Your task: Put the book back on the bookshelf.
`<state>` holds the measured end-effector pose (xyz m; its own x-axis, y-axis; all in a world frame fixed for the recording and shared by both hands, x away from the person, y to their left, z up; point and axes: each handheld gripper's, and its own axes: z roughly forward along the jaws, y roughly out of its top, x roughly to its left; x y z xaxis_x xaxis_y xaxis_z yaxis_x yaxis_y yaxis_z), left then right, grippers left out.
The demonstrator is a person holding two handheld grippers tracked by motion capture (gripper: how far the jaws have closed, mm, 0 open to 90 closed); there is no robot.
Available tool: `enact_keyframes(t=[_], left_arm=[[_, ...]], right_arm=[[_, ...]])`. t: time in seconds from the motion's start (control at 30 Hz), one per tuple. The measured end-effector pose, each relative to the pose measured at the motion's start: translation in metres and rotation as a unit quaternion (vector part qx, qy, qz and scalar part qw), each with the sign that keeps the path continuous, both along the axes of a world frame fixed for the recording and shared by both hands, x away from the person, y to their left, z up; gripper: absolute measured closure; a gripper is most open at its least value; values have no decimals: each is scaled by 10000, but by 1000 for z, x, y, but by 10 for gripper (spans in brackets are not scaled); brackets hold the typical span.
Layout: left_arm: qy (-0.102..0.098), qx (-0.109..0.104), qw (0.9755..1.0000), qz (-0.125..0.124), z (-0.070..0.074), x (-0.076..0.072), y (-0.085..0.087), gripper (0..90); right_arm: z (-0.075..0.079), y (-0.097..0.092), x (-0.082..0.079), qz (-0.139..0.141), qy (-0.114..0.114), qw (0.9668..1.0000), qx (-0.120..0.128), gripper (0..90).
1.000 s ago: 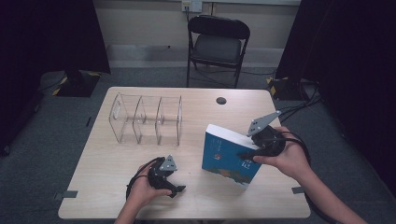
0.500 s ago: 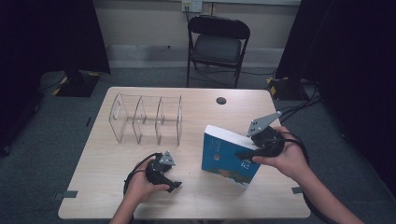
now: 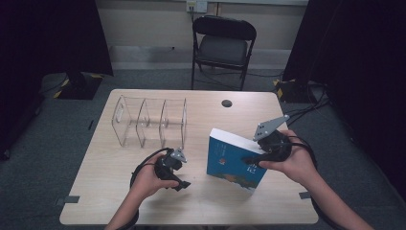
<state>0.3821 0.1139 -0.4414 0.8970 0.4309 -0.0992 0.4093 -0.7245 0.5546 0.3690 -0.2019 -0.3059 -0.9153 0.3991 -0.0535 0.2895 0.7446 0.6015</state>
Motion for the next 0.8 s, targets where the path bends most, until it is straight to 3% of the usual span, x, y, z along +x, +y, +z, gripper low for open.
enact_keyframes(t=[0.27, 0.47, 0.57, 0.8], left_arm=[[8, 217, 9996, -196, 22, 6, -10, 235], [0, 283, 9992, -297, 39, 10, -17, 237], [39, 216, 9993, -309, 46, 11, -21, 236], [-46, 358, 9982, -484, 62, 15, -33, 235]], right_arm=[[-1, 0, 0, 37, 15, 10000, 12, 556], [-1, -1, 0, 24, 44, 10000, 46, 549], [-1, 0, 0, 46, 30, 10000, 32, 545], [-1, 0, -1, 58, 51, 10000, -28, 539]])
